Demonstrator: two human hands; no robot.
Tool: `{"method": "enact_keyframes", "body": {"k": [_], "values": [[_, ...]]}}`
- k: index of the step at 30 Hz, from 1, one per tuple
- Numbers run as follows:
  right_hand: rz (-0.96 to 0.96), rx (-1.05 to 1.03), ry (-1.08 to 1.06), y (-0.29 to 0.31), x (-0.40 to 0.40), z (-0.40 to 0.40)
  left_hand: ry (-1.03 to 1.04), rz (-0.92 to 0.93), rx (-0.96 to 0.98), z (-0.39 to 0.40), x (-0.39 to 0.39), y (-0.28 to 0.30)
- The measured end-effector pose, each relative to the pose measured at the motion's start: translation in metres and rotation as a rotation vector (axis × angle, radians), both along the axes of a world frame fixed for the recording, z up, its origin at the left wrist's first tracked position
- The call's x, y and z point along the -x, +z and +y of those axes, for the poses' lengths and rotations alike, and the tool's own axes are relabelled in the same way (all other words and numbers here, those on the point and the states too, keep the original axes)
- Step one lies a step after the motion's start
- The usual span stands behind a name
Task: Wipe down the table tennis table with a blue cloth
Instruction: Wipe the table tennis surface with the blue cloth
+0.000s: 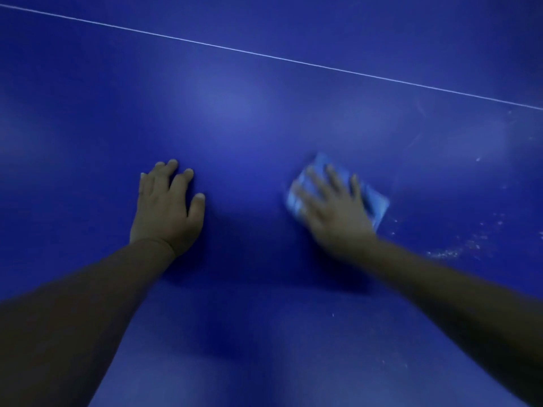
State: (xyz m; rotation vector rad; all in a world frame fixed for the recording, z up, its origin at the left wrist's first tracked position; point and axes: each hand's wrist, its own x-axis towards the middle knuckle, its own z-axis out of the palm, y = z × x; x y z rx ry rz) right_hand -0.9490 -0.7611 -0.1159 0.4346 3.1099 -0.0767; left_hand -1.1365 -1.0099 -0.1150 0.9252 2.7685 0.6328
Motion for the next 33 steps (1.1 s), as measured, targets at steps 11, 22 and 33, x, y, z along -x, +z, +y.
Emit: {"method": "enact_keyframes", "body": {"k": [11,22,33], "values": [[-0.047,0.100,-0.159,0.012,0.064,0.004,-0.082,-0.021,-0.050,-0.114,-0.078,0.016],[-0.064,0.057,0.530,0.001,-0.067,-0.118,-0.213,-0.017,0.092,-0.213,-0.178,0.007],[-0.140,0.049,0.063,-0.001,-0.238,-0.188,-0.262,-0.004,0.145,-0.219,-0.179,0.006]]}}
